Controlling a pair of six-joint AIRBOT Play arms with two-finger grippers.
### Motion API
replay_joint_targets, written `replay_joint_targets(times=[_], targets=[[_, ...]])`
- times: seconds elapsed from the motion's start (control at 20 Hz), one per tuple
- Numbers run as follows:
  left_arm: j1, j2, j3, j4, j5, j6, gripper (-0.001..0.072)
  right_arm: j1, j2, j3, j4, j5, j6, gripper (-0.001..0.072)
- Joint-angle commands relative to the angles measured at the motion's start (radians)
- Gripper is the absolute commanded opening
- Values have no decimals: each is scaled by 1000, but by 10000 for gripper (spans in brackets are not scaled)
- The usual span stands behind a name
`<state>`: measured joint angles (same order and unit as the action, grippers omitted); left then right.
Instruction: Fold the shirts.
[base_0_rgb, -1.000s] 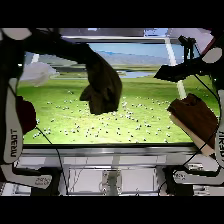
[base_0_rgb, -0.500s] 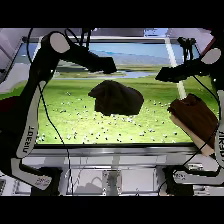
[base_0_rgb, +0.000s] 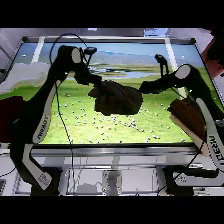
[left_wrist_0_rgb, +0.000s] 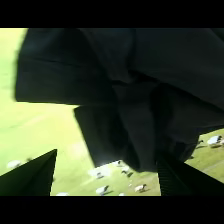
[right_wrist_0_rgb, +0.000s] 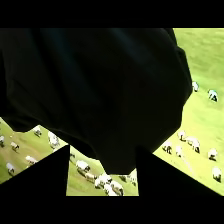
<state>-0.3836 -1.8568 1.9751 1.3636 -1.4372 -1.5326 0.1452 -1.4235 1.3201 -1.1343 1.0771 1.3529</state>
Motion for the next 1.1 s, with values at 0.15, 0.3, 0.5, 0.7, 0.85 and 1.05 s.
replay_joint_targets(times=[0.15, 0.3, 0.5, 0.7, 0.85, 1.05], targets=[[3, -117, 1, -153, 264, -3, 705, 96, -7, -101, -241, -134, 19, 470], [3, -135, 1, -246, 394, -21, 703, 95, -7, -171, -233, -134, 19, 507], [3, -185, 1, -270, 389, -42, 702, 96, -14, -257, -148, -170, -23, 519], [3, -203, 1, -274, 426, -42, 50, 96, -35, -292, -52, -351, -23, 518], [3, -203, 6, -323, 488, -42, 10, 96, -76, -293, 20, -447, -23, 517], [3, -199, 7, -379, 547, -42, 10, 96, -133, -293, 51, -451, -18, 143]])
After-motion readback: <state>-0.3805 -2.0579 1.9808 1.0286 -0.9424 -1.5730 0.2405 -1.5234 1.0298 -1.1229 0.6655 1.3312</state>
